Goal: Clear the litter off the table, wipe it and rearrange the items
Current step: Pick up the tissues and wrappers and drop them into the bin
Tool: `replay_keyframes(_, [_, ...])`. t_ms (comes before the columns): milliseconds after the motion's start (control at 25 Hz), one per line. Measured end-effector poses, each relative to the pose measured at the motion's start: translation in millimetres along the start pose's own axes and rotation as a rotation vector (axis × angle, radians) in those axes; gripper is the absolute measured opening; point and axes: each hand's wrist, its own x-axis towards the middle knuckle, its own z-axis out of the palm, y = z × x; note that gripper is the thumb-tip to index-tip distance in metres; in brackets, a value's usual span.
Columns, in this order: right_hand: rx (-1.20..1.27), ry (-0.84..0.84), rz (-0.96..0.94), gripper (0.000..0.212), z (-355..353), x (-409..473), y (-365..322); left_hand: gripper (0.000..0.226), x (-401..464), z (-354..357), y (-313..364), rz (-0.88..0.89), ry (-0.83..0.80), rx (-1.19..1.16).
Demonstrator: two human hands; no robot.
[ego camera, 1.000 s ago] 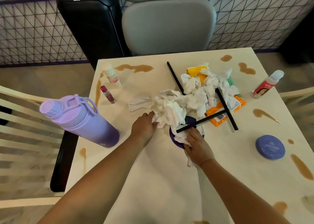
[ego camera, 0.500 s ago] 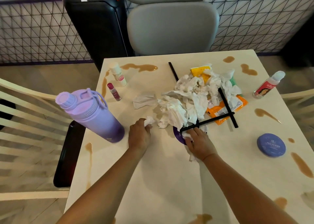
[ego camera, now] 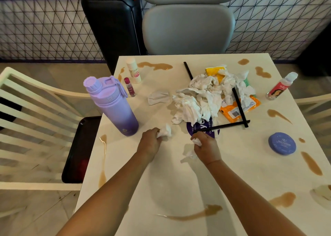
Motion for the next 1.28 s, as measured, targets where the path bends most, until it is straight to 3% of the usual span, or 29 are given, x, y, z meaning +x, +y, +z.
replay_keyframes(80, [0.059, -0.006, 0.032, 0.014, 4, -1, -21, 0.026, -16, -11, 4, -0.030, 0.068, -0.132])
replay_keyframes(280, [0.132, -0.105, 0.042, 0.027, 18, -7, -81, 0.049, -62, -40, -9, -0.008, 0.104, -0.269])
replay_keyframes(600, [0.325, -0.087, 0.020, 0.031, 80, -56, -200, 0.030, -141, -113, -103, -0.041, 0.205, -0.600])
replay_keyframes(800, [0.232, -0.360, 0.110, 0.046, 161, -116, -312, 0.025, -205, -177, -214, -0.149, 0.359, -0.819])
replay_keyframes(920, [0.234, -0.481, 0.033, 0.047, 202, -150, -358, 0.031, -235, -208, -274, -0.237, 0.446, -0.858])
replay_keyframes(1120, [0.204, -0.620, 0.048, 0.039, 247, -188, -390, 0.032, -265, -229, -350, -0.355, 0.539, -0.868])
replay_keyframes(1280, [0.234, -0.670, 0.164, 0.043, 266, -200, -387, 0.026, -272, -226, -372, -0.456, 0.561, -1.027])
